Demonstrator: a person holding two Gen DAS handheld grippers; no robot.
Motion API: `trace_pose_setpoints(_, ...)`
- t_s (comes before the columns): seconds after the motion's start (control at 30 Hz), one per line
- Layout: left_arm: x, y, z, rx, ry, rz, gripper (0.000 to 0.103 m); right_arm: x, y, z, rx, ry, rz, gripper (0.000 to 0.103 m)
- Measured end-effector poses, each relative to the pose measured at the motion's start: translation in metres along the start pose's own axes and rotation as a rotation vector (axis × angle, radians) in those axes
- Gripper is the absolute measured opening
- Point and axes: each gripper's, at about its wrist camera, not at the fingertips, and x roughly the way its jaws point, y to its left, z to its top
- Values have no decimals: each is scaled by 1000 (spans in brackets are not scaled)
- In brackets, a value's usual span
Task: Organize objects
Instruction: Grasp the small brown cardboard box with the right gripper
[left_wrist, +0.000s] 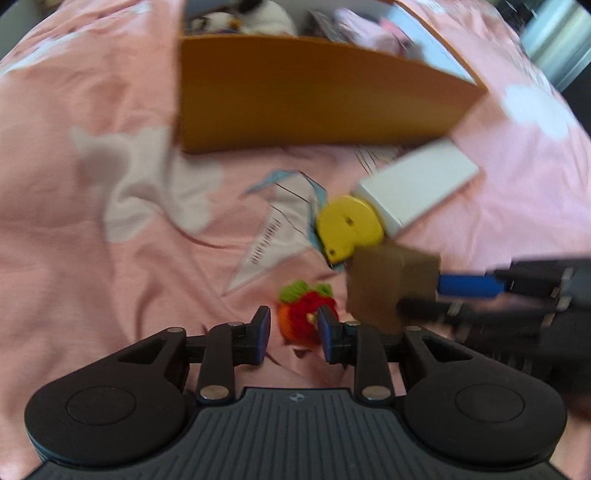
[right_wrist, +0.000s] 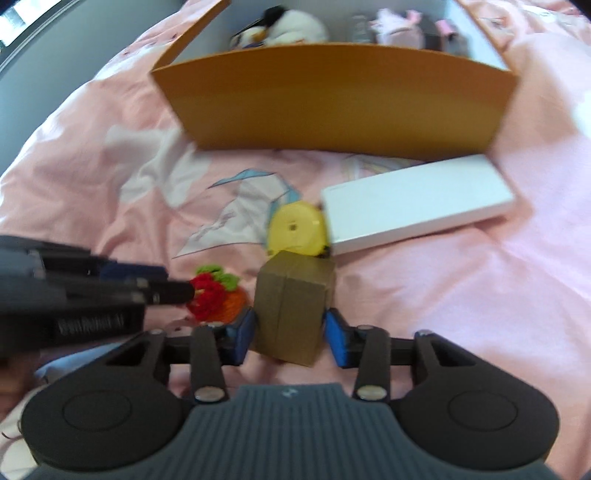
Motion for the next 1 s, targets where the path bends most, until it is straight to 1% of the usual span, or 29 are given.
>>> trace_pose_setpoints(0.03,3,-4,-2,23,9,7,38,-1,-3,0,5,-5,-22,23)
trace_pose_setpoints(0.1,9,-11,-4,57,17,14,42,-1,-11,1,39,-3,-8,24)
trace_pose_setpoints(0.2,17,-15,-5,78,23,21,46,2,-15,2,56,2,15,33)
trace_pose_setpoints(0.23,21,-15,-5,80,24,21,46,1,-14,2,52,-1,15,34)
trace_pose_setpoints(0.3,27,-11,-6,64,28,15,46,-1,-13,2,46,-11,15,34)
trace_pose_setpoints(0.37,31,-8,-6,48,30,8,46,-3,-12,3,48,-22,40,34)
trace_pose_setpoints(0.4,31,-7,-6,44,29,2,46,-4,-12,4,51,-26,59,36)
trace_pose_setpoints(0.43,32,-6,-5,42,26,1,45,-4,-11,5,48,-28,73,41)
trace_pose_setpoints(0.5,34,-6,-6,40,27,2,43,-4,-5,7,31,-28,87,47)
trace_pose_setpoints(0.53,34,-4,-6,33,28,9,43,-3,-3,8,27,-27,78,46)
trace_pose_setpoints(0.6,36,1,-7,6,31,-3,42,1,-1,10,30,-22,74,46)
trace_pose_setpoints(0.63,37,5,-8,-9,33,-12,42,3,-2,11,43,-16,86,46)
trace_pose_setpoints(0.73,35,11,-11,-35,24,-27,42,10,-10,13,108,14,156,47)
trace_pose_setpoints(0.77,34,11,-12,-36,21,-27,42,12,-11,12,121,21,164,47)
trace_pose_setpoints(0.83,32,12,-15,-37,11,-11,42,14,-9,13,126,23,160,48)
trace_pose_setpoints(0.87,30,11,-17,-31,6,-3,43,14,-6,14,122,20,148,49)
trace_pose_setpoints(0.9,29,10,-18,-22,1,3,44,16,-3,16,114,17,144,58)
trace_pose_setpoints(0.93,28,9,-20,-14,0,15,45,18,0,17,105,17,148,62)
trace_pose_setpoints(1.0,27,8,-22,-3,2,40,46,26,7,19,86,32,128,62)
